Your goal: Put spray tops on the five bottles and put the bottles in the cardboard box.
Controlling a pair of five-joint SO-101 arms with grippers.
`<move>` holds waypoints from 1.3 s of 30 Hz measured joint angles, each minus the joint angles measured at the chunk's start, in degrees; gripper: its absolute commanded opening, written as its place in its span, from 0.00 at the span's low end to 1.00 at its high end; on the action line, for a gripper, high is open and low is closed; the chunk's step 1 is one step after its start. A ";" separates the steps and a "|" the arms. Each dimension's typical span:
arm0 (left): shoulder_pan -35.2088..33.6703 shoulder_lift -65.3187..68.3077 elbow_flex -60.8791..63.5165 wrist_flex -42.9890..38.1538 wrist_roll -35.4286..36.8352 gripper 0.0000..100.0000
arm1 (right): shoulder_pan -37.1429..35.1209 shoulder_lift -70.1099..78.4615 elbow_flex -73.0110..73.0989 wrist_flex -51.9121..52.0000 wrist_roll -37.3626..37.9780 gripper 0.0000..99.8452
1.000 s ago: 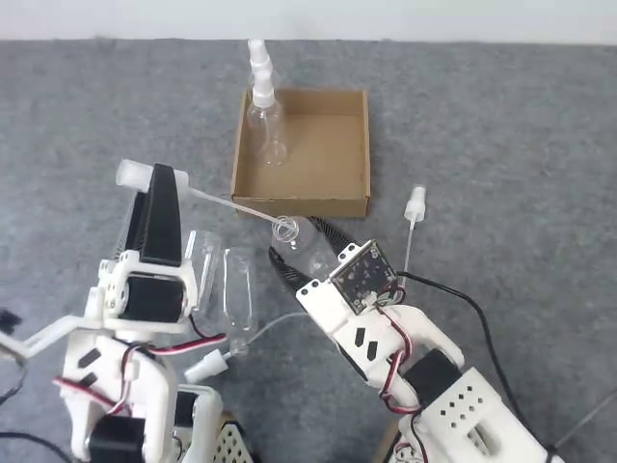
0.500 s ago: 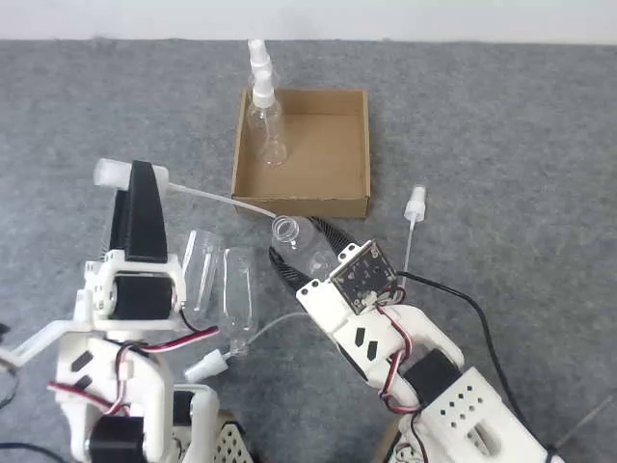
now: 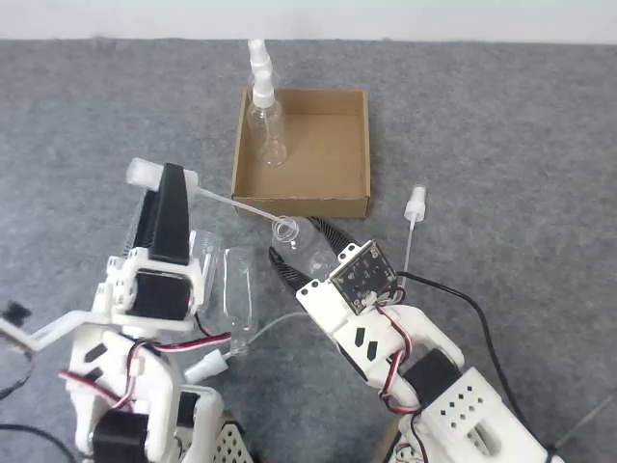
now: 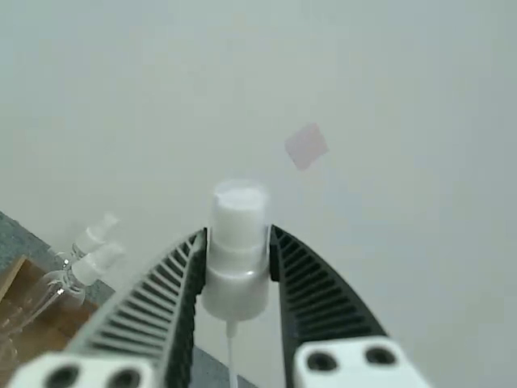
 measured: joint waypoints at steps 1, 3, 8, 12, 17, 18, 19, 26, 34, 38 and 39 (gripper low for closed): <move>-0.18 0.00 0.00 0.00 -0.18 0.01 | 0.00 0.00 0.00 0.00 0.00 0.02; 0.35 -0.09 0.00 0.00 -0.53 0.01 | 0.00 0.00 0.00 0.00 0.00 0.02; 0.18 -0.09 -1.32 0.00 -0.97 0.01 | 0.00 0.00 0.00 0.00 0.00 0.02; 0.18 -0.09 -1.49 0.00 -1.14 0.01 | 0.00 0.00 0.00 0.00 0.00 0.02; 0.09 -0.09 -3.69 0.00 -1.14 0.01 | 0.00 0.00 0.00 0.00 0.00 0.02; 0.09 -0.09 -3.87 0.00 -1.14 0.01 | 0.00 0.00 0.00 0.00 0.00 0.02; 0.09 -0.09 -3.87 0.00 -1.14 0.01 | 0.00 0.00 0.00 0.00 0.00 0.02; -3.96 -0.09 -3.87 0.00 -1.14 0.01 | 0.00 0.00 0.00 0.00 0.00 0.02; -5.36 -0.09 -3.87 0.35 -1.14 0.01 | 0.00 0.00 0.00 0.00 0.18 0.02; -5.27 -0.09 -3.87 0.35 -1.14 0.01 | 0.00 0.00 0.00 0.00 0.18 0.02; -5.27 -0.09 -3.87 0.35 -1.14 0.01 | 0.00 0.00 0.00 0.00 0.18 0.02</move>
